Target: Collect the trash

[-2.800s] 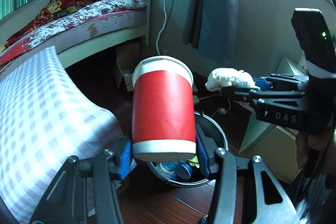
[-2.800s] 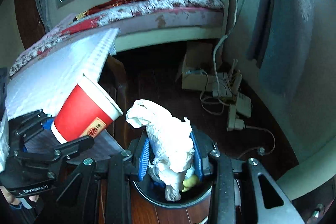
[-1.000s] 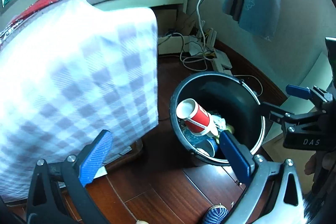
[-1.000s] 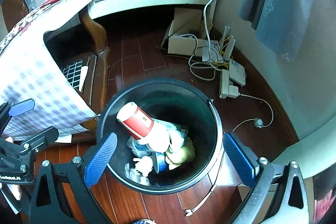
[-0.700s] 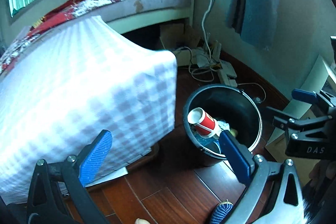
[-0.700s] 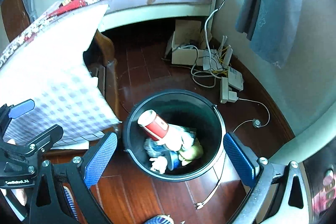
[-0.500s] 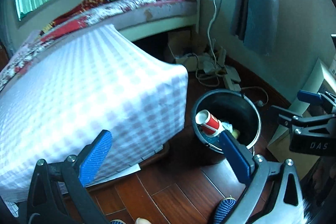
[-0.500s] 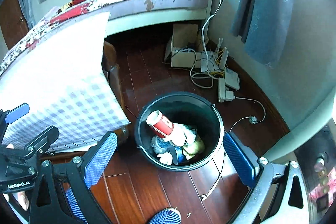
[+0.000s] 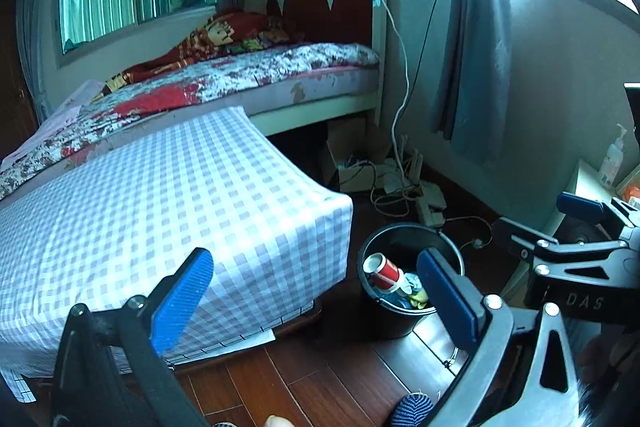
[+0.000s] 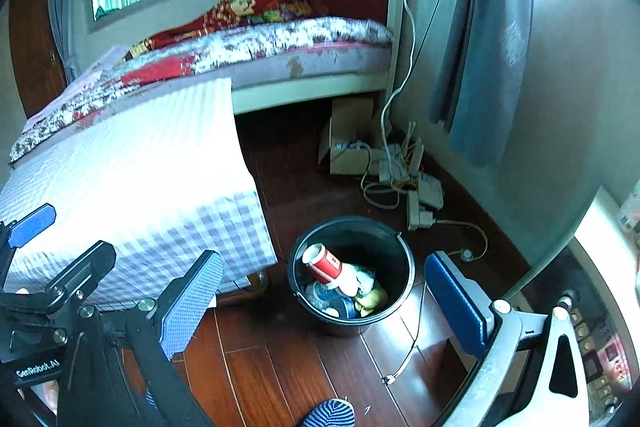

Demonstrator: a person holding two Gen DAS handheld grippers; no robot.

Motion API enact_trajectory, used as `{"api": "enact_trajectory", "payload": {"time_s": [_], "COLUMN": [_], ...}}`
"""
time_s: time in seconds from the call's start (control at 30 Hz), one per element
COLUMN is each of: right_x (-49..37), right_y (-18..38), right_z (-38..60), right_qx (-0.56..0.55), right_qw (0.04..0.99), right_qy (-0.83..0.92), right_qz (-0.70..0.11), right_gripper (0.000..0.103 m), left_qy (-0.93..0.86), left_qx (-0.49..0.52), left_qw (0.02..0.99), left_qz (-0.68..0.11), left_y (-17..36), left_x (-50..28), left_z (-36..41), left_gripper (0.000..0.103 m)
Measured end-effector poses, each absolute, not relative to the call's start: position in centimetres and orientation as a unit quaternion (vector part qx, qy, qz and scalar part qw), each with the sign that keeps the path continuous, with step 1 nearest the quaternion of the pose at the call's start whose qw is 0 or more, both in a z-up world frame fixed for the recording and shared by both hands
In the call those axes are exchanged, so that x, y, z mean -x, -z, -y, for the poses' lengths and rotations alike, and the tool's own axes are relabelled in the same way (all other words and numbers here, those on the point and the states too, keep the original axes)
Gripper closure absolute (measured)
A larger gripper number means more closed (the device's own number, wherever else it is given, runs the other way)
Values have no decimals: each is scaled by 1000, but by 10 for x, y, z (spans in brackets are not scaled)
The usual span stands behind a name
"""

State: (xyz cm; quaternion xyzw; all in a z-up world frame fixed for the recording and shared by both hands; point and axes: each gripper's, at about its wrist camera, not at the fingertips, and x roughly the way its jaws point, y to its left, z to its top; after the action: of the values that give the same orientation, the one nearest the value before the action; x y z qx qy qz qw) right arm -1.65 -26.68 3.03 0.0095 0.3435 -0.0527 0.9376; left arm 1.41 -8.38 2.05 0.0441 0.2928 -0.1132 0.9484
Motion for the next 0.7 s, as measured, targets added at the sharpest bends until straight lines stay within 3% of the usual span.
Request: {"api": "enact_trajectory", "payload": {"time_s": [0.7], "right_x": [21], "right_y": [-48], "right_z": [261], "right_qx": [4], "right_qw": [942], "right_qy": [64], "right_qz": [-329], "right_gripper": [1], "left_qy": [134], "left_qx": [-40], "left_qw": [951], "left_qz": [-276], "left_y": [-26], "left_x": [-13], "left_z": [83], "left_gripper": [1]}}
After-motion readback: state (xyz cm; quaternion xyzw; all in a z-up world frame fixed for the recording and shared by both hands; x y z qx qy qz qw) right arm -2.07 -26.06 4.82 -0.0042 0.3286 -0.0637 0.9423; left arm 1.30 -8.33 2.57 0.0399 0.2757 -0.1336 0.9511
